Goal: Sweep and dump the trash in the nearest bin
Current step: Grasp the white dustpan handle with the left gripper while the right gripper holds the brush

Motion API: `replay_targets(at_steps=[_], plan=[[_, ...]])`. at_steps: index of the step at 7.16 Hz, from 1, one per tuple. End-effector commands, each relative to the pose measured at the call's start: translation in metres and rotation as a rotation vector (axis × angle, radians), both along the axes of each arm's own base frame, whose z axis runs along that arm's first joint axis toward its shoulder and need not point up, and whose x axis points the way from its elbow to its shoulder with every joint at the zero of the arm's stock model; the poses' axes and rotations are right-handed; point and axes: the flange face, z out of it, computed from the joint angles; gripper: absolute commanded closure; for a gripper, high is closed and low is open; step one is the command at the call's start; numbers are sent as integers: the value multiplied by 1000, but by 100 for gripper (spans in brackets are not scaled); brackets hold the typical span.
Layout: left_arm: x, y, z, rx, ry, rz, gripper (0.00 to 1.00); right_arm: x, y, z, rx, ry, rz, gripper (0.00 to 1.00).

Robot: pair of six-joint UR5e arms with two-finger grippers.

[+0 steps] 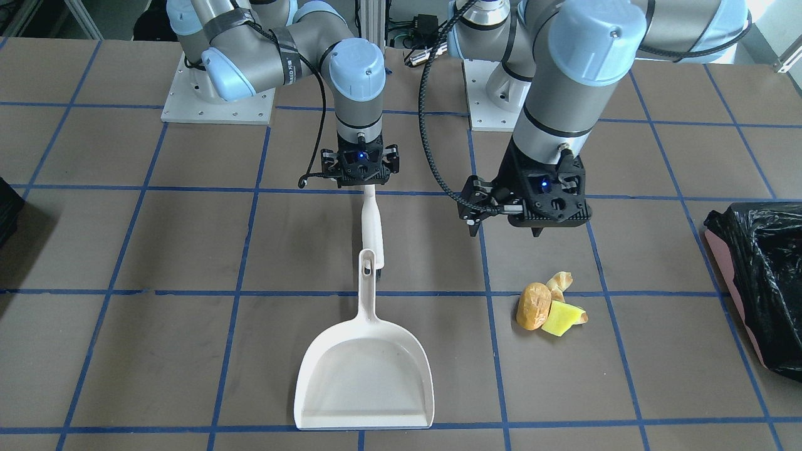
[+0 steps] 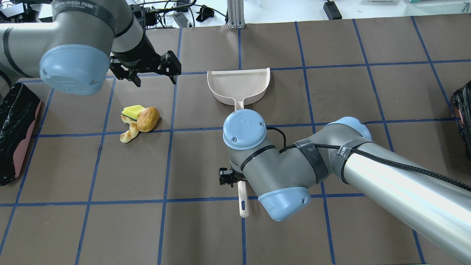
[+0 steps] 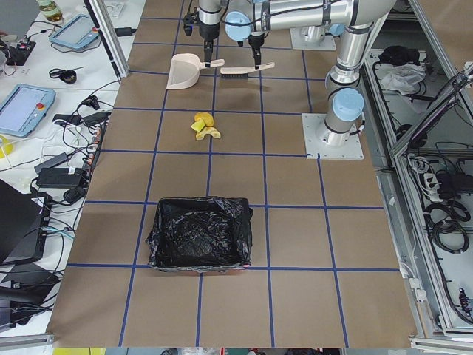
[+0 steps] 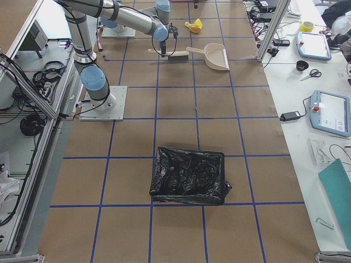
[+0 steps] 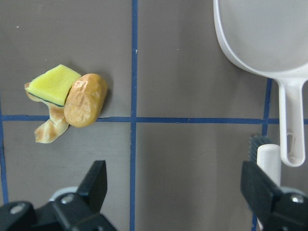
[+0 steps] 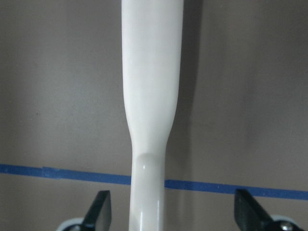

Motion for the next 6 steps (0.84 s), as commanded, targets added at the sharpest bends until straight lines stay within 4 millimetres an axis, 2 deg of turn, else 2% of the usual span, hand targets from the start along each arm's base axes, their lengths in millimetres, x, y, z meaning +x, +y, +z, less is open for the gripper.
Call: replay_targets(at_steps=[1,2,4,6], plan=[[-52,-15,-36,-46,10,-65,0,10,19,-8,0,-1,25,14],[-82,-15,-54,-59,6,-99,0,11,20,-11,11,-5,30,26],[-119,-17,-93,-46,36,-115,0,12,19,-9,8,-3,41,30],[-157,-7,-122,-5,70,-111,0,10,20,-9,15,4,31,41]])
